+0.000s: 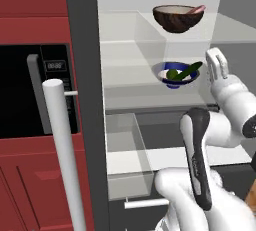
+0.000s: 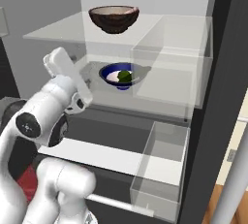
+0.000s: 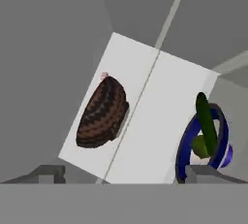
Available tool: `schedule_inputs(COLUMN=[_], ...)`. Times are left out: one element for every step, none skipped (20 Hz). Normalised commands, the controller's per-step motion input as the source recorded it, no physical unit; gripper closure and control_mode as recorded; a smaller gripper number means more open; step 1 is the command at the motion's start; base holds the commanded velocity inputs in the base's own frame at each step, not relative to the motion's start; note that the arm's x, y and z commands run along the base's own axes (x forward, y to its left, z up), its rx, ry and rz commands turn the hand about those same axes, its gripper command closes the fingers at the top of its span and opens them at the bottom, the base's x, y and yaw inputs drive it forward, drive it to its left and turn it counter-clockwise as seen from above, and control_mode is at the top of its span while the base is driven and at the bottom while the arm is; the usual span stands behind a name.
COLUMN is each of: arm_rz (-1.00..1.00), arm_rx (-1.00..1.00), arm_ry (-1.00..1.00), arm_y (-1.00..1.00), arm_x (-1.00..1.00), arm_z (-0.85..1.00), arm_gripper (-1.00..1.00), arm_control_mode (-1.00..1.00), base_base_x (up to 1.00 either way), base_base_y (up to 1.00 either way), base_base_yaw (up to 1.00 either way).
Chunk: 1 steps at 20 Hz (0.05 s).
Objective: Place the bowl with the cucumber and lime on the second highest shelf of the fridge. Place the bowl with the chicken drumstick and steak on the top shelf of the fridge.
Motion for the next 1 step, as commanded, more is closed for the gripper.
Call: schedule_inputs(arm_rz=[-0.05], arm_rx=[0.25], arm_ry=[-0.02], arm_y=[-0.61], arm_x=[-1.00], arm_z=[0.21], arm_gripper=[-1.00], arm_control_mode=[-1.00], base_base_x=[0.00], base_base_y=[0.00], base_base_yaw=[0.00])
